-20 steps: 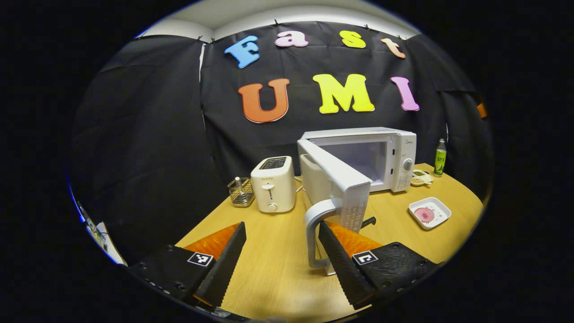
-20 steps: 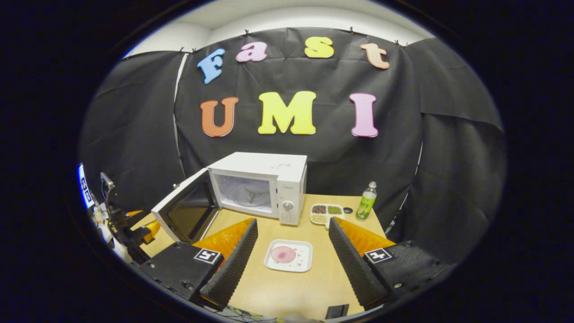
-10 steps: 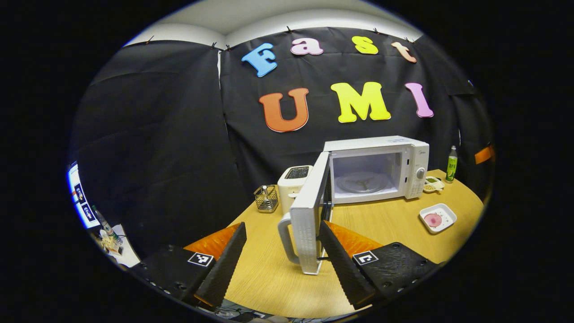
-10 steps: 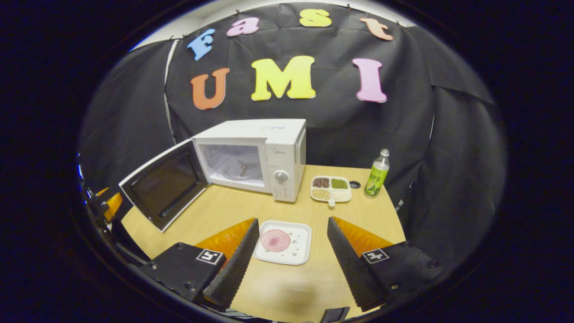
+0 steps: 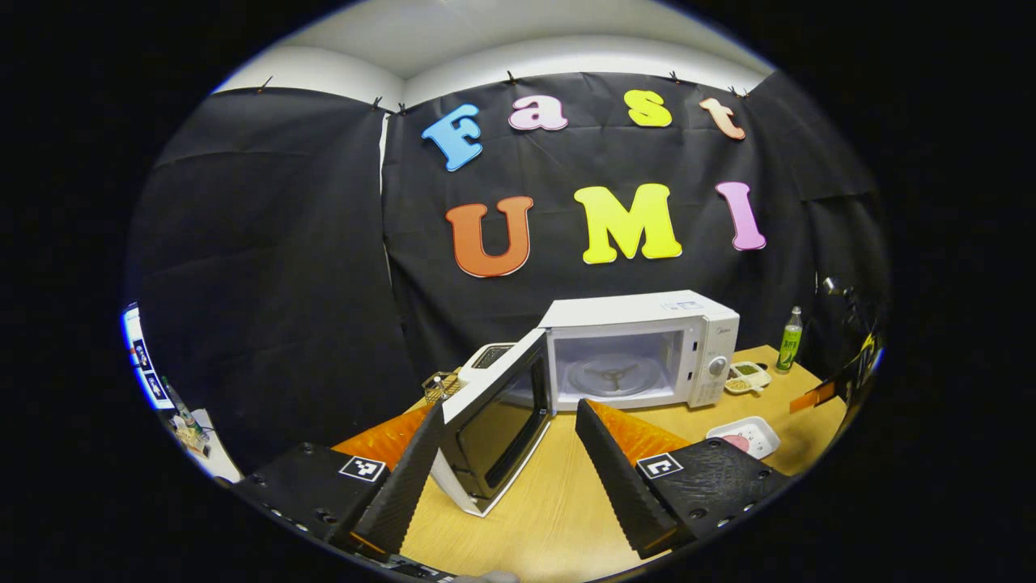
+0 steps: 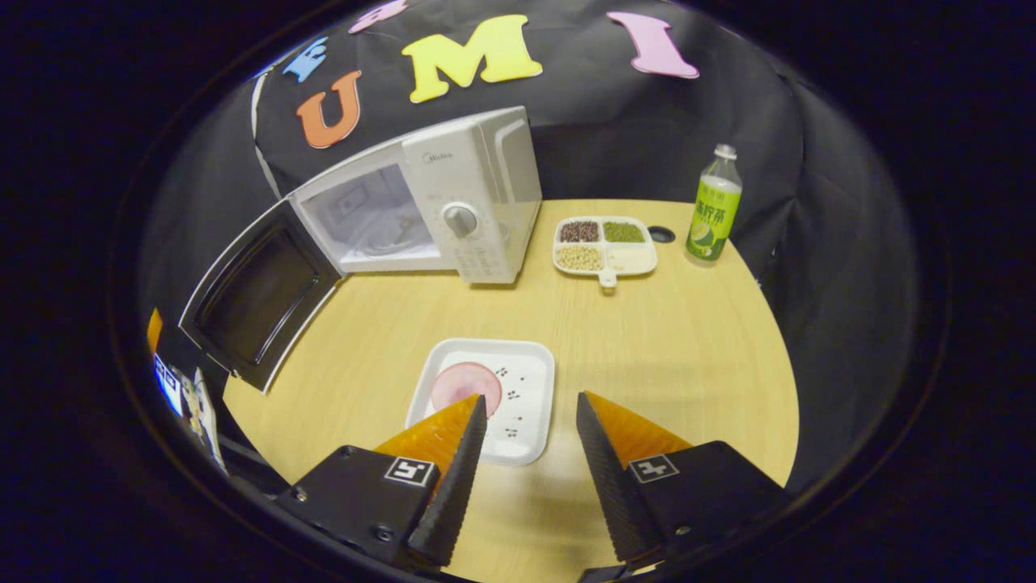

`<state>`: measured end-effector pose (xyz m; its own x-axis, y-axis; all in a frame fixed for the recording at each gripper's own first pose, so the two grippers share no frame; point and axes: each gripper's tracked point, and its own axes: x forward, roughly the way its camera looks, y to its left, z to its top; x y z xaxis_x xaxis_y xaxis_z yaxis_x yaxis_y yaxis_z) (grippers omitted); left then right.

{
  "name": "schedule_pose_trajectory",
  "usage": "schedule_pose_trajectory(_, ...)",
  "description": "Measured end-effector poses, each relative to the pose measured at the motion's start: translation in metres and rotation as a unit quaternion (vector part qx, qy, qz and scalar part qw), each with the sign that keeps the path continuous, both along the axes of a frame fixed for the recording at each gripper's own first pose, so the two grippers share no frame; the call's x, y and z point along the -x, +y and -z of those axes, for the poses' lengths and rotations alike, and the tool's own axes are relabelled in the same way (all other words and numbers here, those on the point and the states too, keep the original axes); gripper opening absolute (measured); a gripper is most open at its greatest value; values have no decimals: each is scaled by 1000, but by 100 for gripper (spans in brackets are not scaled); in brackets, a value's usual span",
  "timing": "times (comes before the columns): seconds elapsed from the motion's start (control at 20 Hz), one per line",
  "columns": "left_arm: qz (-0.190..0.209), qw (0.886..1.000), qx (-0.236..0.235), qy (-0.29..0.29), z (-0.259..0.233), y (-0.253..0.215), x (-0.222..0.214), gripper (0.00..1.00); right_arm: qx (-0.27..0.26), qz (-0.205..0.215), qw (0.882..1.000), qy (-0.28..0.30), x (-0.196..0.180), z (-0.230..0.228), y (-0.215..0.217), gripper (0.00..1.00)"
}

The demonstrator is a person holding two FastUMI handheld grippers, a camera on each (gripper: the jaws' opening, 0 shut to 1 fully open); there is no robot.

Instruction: Open the microwave oven with the left hand, put the food in, and close the microwave oven.

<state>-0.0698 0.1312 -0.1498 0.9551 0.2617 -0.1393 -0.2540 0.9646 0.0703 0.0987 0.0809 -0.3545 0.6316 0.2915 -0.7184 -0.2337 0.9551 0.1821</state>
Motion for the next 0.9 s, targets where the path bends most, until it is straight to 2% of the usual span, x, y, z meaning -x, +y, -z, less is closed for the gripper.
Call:
schedule_pose_trajectory(0.05,-1,1000,-3,-3,-6,-6,-3,97,-7,-3,1000,11,-6,9,2,60)
schedule_pose_trajectory(0.1,-1,1000,-6,-6,-12,-12,-6,96,-10,-8,1000,21,-13,17,4,68)
schedule_pose_trajectory(0.15,0,1000,-9,-7,-16,-19,-8,96,-9,-14,999,34,-18,27,5,65)
schedule_pose_trajectory(0.2,0,1000,-13,-8,-20,-26,-10,96,-8,-22,998,51,-22,39,7,60)
schedule_pose_trajectory(0.25,0,1000,-18,-6,-21,-32,-12,96,-12,-28,997,73,-25,50,10,46)
schedule_pose_trajectory(0.4,-9,1000,-17,2,-23,-45,-11,97,-12,-26,992,120,-32,71,10,36)
schedule_pose_trajectory(0.55,-21,1000,-19,9,-22,-54,-5,97,-5,-20,989,147,-34,80,4,31)
schedule_pose_trajectory(0.6,-24,999,-21,11,-22,-56,-4,97,-11,-19,989,146,-37,80,5,41)
schedule_pose_trajectory(0.65,-27,999,-23,13,-22,-57,-2,96,-14,-22,986,163,-35,81,4,29)
schedule_pose_trajectory(0.7,-30,999,-24,15,-21,-58,-1,96,-19,-18,985,168,-34,78,5,22)
schedule_pose_trajectory(0.75,-32,999,-25,17,-21,-58,0,96,-21,-18,983,179,-33,79,5,22)
schedule_pose_trajectory(0.8,-37,999,-23,18,-21,-58,1,96,-17,-16,982,187,-34,83,4,17)
schedule_pose_trajectory(0.85,-40,999,-20,15,-23,-58,3,97,-16,-9,981,193,-36,82,3,28)
schedule_pose_trajectory(0.9,-43,999,-16,12,-26,-58,4,97,-18,-6,980,200,-36,83,4,9)
